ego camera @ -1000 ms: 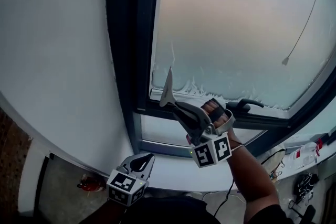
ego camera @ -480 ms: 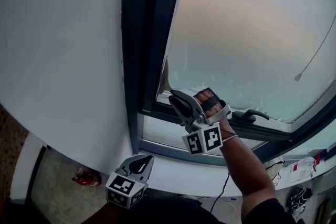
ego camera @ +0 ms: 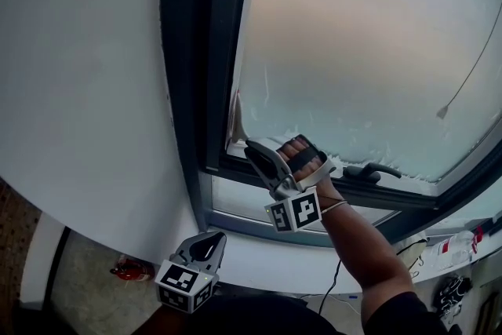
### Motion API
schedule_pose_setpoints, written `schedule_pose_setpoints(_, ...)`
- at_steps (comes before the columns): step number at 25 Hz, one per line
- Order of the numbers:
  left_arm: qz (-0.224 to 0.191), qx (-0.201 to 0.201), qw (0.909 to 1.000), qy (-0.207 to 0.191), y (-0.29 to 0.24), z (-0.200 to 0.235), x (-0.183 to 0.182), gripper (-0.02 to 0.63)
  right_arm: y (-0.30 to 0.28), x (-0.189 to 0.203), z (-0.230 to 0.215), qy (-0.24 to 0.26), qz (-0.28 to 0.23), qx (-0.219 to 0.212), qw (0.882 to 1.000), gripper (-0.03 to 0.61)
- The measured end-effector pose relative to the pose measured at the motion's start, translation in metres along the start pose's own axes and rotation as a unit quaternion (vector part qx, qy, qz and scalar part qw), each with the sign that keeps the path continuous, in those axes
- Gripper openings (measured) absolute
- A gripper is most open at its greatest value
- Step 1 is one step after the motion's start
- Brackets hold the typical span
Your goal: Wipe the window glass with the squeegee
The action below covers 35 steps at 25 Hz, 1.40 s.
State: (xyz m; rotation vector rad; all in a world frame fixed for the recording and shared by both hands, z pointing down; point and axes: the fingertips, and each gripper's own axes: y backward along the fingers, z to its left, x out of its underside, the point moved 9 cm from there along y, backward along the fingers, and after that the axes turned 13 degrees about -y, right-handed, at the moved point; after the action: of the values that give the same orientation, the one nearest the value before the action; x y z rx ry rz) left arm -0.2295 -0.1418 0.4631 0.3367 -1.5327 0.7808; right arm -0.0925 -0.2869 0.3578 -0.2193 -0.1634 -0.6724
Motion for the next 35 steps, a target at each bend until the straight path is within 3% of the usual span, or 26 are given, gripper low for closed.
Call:
schedule_pose_setpoints(13, 0.016, 0.004, 0.9998, -0.013, -0.011, -0.022, -0.002, 0.000, 0.037, 0.023, -0.002, -0.010, 0.004, 0.014, 1.000, 0.092)
schedule_pose_setpoints(27, 0.017, 0.041, 0.9987, -0.026, -0.050, -0.063, -0.013, 0.000, 0.103, 0.069, -0.005, -0.011, 0.035, 0.014, 0.999, 0.092)
schedule_pose_setpoints(35, 0.023, 0.058, 0.9974, -0.036, -0.071, -0.086, -0.021, 0.000, 0.147, 0.090, -0.009, -0.044, 0.040, 0.012, 0.998, 0.092)
